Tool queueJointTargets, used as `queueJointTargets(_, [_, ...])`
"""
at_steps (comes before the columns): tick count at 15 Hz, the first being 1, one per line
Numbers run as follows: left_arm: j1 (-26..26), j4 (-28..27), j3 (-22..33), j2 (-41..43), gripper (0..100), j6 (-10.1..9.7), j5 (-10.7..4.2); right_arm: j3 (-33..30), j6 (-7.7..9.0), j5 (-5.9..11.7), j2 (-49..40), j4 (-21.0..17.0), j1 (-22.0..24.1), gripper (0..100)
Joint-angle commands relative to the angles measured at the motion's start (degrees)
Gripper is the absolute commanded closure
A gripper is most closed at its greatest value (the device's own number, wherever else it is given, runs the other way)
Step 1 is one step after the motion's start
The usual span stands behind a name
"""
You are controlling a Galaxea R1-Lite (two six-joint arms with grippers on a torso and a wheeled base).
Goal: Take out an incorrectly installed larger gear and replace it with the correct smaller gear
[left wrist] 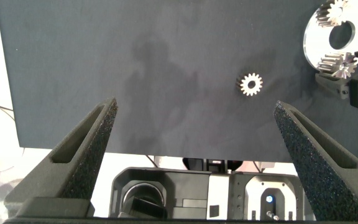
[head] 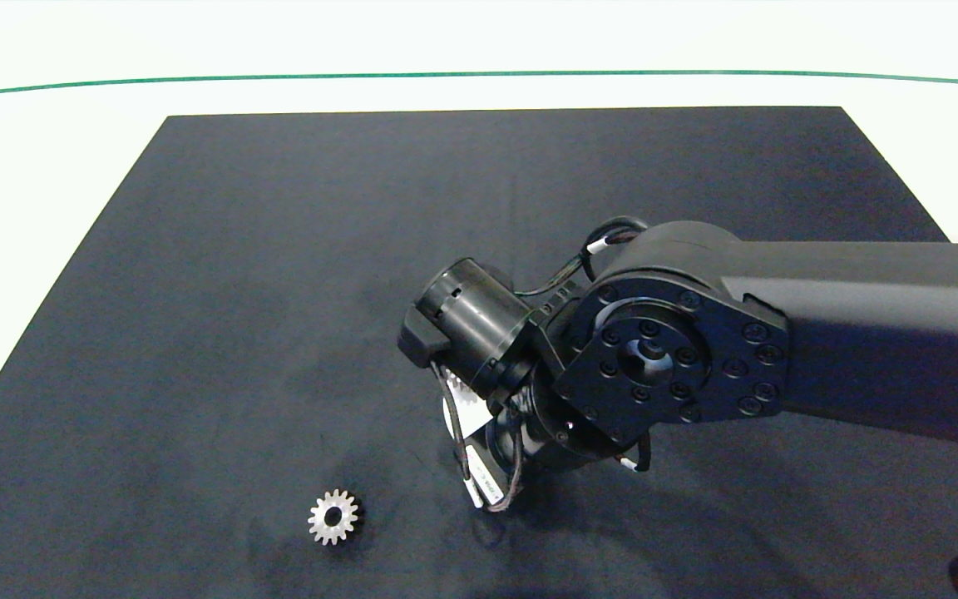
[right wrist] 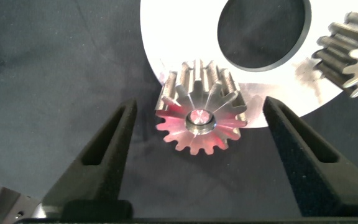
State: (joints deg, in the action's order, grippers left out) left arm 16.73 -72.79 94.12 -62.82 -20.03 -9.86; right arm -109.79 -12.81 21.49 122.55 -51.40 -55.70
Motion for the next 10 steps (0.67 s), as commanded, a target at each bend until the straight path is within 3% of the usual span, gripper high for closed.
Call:
queueJointTargets(1, [-0.03, -0.42, 0.01, 0.06, 0, -0.10, -0.07, -0.07, 0.60, 0.13, 0.32, -0.28, 0.15, 27])
queueJointTargets(5, [-0.03, -0.42, 0.01, 0.06, 0, -0.10, -0.07, 0.19, 1.65, 0.13, 0.32, -0.28, 0.33, 34])
queueJointTargets(10, [-0.03, -0.42, 0.10, 0.06, 0, -0.10, -0.07, 0.28, 1.74, 0.13, 0.49, -0.11, 0.68, 45])
